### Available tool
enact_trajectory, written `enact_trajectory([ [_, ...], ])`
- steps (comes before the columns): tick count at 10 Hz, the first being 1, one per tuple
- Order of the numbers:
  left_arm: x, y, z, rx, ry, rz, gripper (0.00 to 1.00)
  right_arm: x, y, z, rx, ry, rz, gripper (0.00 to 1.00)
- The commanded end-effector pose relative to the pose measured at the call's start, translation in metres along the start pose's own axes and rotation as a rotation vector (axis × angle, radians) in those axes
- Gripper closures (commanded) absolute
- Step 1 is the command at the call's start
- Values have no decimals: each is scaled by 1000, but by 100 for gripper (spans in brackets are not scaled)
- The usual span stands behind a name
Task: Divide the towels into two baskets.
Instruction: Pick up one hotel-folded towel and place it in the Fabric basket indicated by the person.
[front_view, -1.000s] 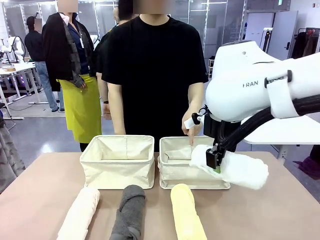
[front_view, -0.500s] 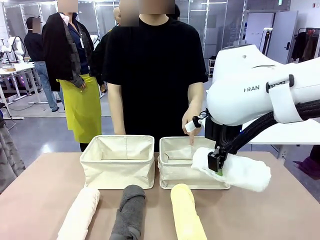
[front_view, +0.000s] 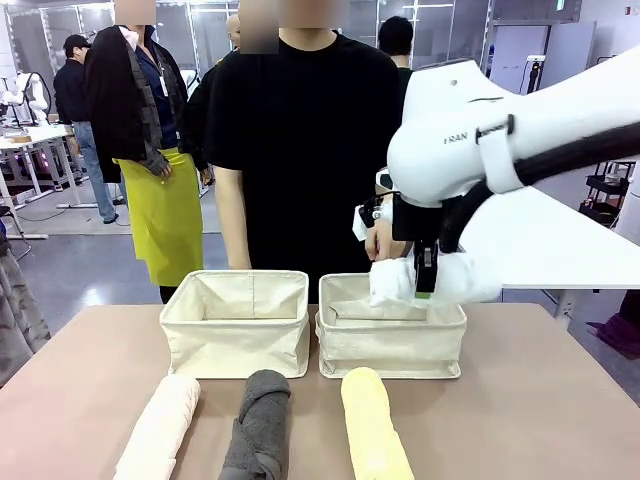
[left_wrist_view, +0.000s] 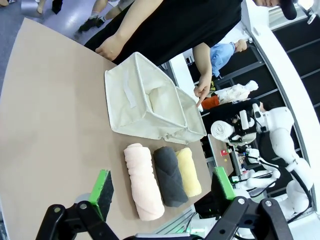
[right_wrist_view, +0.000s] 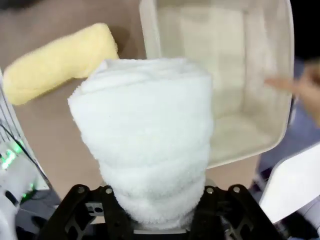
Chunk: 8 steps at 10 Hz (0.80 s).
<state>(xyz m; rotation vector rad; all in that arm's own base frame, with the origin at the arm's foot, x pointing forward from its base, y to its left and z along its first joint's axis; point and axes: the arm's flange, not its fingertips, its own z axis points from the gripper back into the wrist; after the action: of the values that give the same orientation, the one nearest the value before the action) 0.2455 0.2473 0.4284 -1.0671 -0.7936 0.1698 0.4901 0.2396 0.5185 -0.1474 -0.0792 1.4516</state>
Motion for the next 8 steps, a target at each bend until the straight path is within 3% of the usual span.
enact_trajectory([
  [1, 1, 1, 2, -22, -15, -9, 0, -2, -49, 2, 34, -56, 129, 61],
  [4, 1, 1, 2, -22, -15, -9, 0, 9, -99, -39, 46, -88, 62, 61],
  [8, 1, 1, 2, -22, -15, -9, 0, 46, -124, -87, 25, -116, 24, 61],
])
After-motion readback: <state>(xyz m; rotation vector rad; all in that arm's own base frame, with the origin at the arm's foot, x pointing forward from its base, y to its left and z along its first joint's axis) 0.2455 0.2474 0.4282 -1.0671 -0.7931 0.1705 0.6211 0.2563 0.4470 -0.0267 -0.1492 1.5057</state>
